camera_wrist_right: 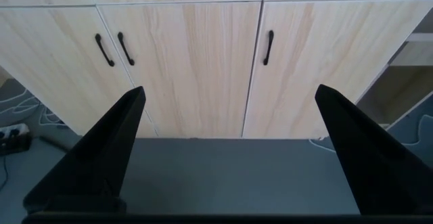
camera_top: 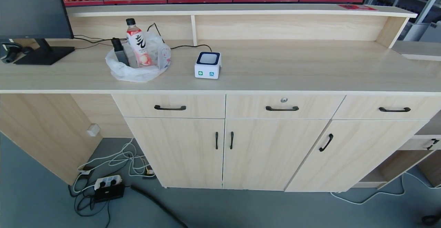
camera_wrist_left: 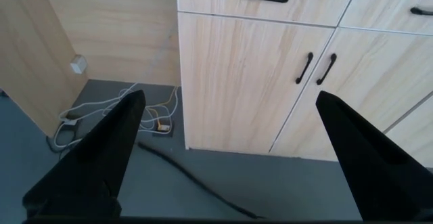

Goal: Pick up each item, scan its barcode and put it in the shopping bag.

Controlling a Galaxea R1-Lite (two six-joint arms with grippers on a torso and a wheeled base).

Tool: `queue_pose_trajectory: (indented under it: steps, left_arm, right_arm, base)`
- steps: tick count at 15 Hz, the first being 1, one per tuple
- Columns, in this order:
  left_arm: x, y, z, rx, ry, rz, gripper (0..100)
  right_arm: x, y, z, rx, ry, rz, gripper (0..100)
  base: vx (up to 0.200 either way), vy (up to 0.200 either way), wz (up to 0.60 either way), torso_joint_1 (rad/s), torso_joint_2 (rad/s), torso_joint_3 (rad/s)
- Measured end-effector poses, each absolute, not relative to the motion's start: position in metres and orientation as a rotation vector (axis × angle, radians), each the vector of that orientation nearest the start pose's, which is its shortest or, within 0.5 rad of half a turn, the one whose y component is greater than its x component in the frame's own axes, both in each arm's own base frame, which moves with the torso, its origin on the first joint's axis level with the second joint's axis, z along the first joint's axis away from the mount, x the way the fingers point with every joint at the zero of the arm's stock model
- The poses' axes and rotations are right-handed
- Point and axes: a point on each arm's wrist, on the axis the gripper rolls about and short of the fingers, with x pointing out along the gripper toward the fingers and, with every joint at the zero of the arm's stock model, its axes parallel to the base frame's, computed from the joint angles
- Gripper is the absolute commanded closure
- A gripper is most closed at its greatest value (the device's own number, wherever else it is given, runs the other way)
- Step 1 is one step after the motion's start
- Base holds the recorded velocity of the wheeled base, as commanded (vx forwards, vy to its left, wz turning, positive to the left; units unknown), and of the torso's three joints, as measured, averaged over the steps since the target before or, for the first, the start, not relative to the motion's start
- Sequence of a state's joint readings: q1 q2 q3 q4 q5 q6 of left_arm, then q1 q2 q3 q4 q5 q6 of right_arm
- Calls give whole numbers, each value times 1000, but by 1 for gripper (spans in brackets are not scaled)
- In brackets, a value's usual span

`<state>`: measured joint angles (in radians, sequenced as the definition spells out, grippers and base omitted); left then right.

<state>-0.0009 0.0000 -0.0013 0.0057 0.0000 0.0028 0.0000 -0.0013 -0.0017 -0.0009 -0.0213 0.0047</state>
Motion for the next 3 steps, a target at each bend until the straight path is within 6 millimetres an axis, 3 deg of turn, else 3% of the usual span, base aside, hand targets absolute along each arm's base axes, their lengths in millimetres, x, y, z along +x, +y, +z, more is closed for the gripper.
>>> queue_pose_trajectory:
  steps: [3]
  left_arm:
    - [-23, 0, 75, 3, 4, -1, 0]
  right_arm:
    - [-23, 0, 76, 7, -4, -21, 0]
  base:
    - [0, 0, 0, 0, 0, 0]
